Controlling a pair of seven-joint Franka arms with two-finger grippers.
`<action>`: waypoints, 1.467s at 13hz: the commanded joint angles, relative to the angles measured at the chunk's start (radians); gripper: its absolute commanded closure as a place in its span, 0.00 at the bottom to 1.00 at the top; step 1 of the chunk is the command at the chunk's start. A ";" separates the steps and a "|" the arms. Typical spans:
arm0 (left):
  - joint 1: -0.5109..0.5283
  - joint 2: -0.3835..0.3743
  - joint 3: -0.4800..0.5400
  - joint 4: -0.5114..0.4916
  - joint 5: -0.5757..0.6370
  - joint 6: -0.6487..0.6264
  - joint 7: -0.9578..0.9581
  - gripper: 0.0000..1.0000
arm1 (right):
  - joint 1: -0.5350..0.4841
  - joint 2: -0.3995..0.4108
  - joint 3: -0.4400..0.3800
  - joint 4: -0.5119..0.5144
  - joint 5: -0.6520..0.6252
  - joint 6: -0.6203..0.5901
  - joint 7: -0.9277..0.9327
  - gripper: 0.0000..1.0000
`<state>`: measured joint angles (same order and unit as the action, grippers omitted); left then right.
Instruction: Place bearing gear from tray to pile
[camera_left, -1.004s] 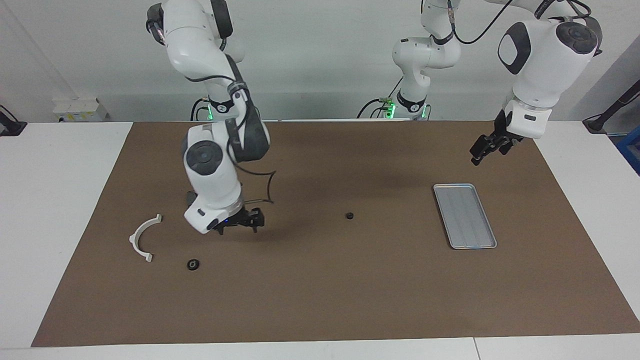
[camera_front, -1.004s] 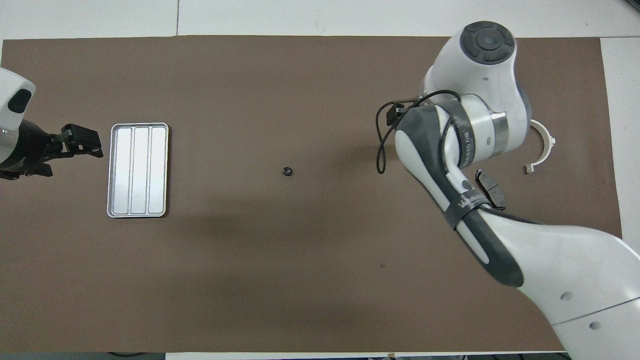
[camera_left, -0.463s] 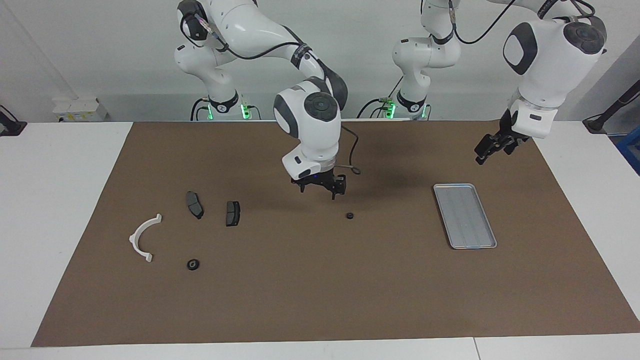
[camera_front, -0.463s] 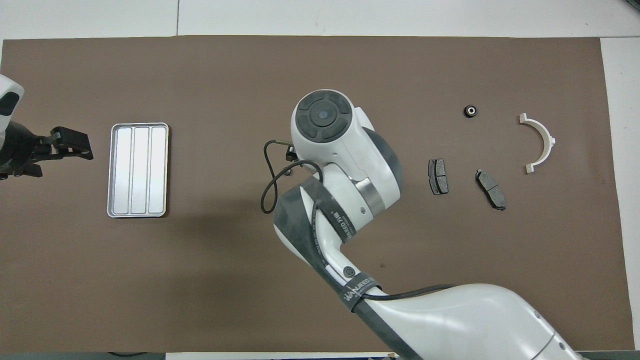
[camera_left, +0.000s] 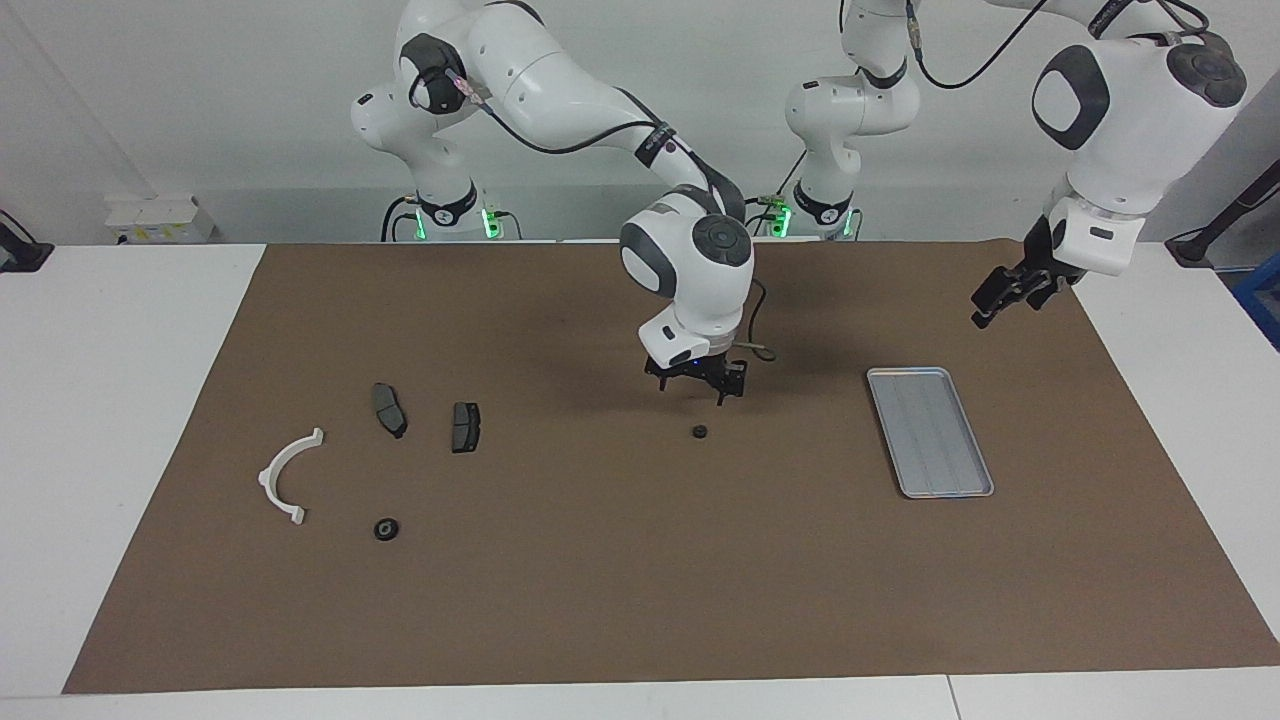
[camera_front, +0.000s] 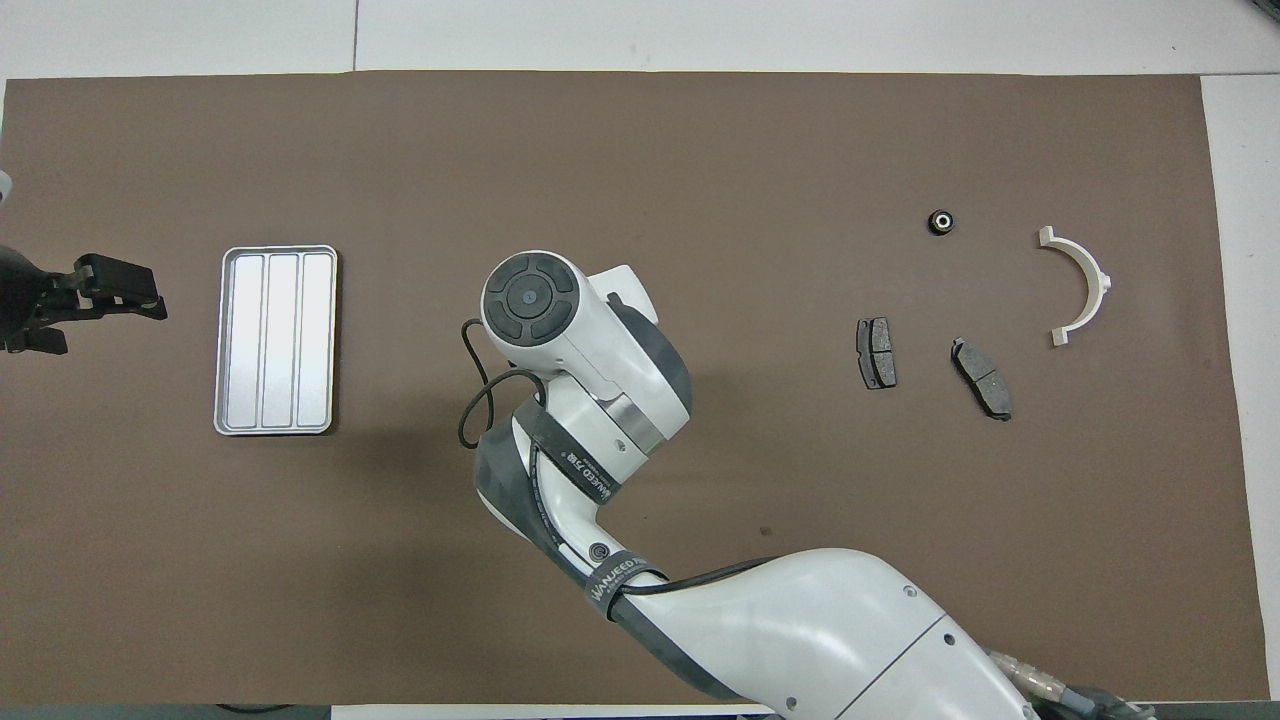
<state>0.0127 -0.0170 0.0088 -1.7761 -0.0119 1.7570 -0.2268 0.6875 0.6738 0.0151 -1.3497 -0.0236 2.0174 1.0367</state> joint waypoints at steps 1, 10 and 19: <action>0.013 -0.006 -0.010 -0.003 -0.014 -0.004 0.015 0.00 | -0.002 0.046 -0.004 0.034 -0.018 0.024 0.028 0.00; 0.001 -0.014 -0.033 0.065 -0.007 -0.099 0.027 0.00 | -0.009 0.110 -0.006 0.035 -0.052 0.078 0.071 0.09; 0.004 -0.057 -0.032 0.080 -0.008 -0.154 0.021 0.00 | -0.013 0.112 -0.004 0.032 -0.038 0.126 0.106 0.61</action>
<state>0.0120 -0.0538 -0.0245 -1.6855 -0.0124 1.6148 -0.2142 0.6844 0.7594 0.0048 -1.3229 -0.0438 2.1059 1.1119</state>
